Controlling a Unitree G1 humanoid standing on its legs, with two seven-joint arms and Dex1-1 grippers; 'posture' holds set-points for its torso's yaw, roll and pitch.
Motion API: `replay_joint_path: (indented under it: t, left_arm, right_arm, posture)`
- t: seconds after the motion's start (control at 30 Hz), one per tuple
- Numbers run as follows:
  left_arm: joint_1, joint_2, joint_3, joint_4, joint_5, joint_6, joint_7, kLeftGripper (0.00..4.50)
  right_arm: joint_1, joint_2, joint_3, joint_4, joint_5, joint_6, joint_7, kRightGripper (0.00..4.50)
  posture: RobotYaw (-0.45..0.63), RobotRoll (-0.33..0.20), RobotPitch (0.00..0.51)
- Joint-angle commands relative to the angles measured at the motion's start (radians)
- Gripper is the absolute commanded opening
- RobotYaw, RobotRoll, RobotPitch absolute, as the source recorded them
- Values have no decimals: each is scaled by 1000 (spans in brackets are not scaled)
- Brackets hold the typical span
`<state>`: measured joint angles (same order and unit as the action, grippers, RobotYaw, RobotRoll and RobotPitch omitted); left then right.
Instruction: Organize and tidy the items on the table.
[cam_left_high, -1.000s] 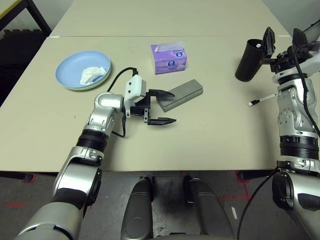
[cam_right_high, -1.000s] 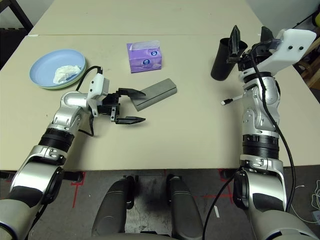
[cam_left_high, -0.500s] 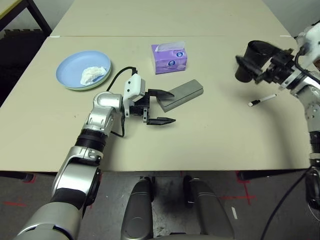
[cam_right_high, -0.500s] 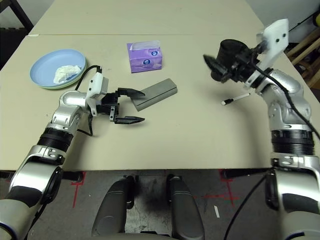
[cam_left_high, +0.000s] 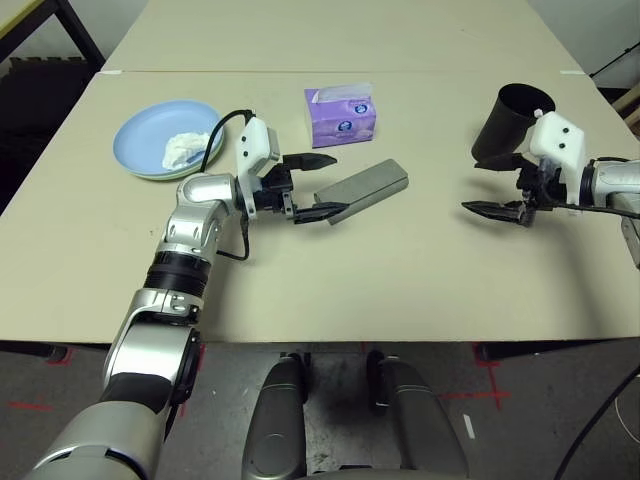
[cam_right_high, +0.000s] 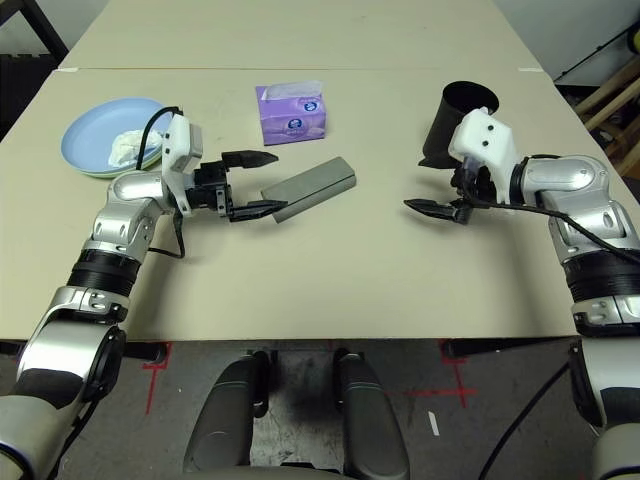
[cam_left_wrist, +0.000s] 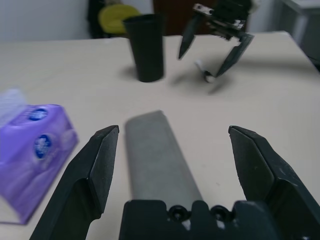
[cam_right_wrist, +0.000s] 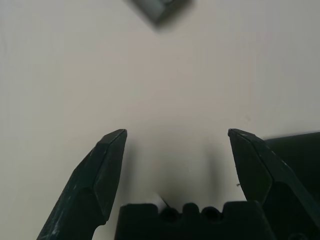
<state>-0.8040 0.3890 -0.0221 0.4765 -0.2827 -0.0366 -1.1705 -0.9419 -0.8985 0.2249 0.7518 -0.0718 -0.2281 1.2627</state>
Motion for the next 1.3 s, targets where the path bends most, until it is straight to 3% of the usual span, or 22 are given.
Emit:
replay_joint_path:
  t: [0.03,0.17,0.37,0.6,1.3]
  left_arm:
    - [28,-6,18,-48,-21,39,44,4500]
    - [32,-1,24,-74,-27,61,63,4500]
    - [37,5,33,-103,-35,87,78,4500]
    - [57,19,40,-142,-43,114,90,4500]
    - [70,27,33,-204,-59,197,98,4500]
  right_arm:
    - [-88,-24,88,154,-137,-140,60,4459]
    - [-202,-24,188,295,-294,-258,50,4459]
    - [-289,31,256,423,-414,-339,-18,4459]
    - [-304,74,262,464,-452,-388,-38,4459]
    - [-307,77,281,493,-531,-439,-44,4459]
  posture:
    - [137,0,213]
    - [152,0,215]
    - [168,0,224]
    - [188,0,235]
    - [194,0,241]
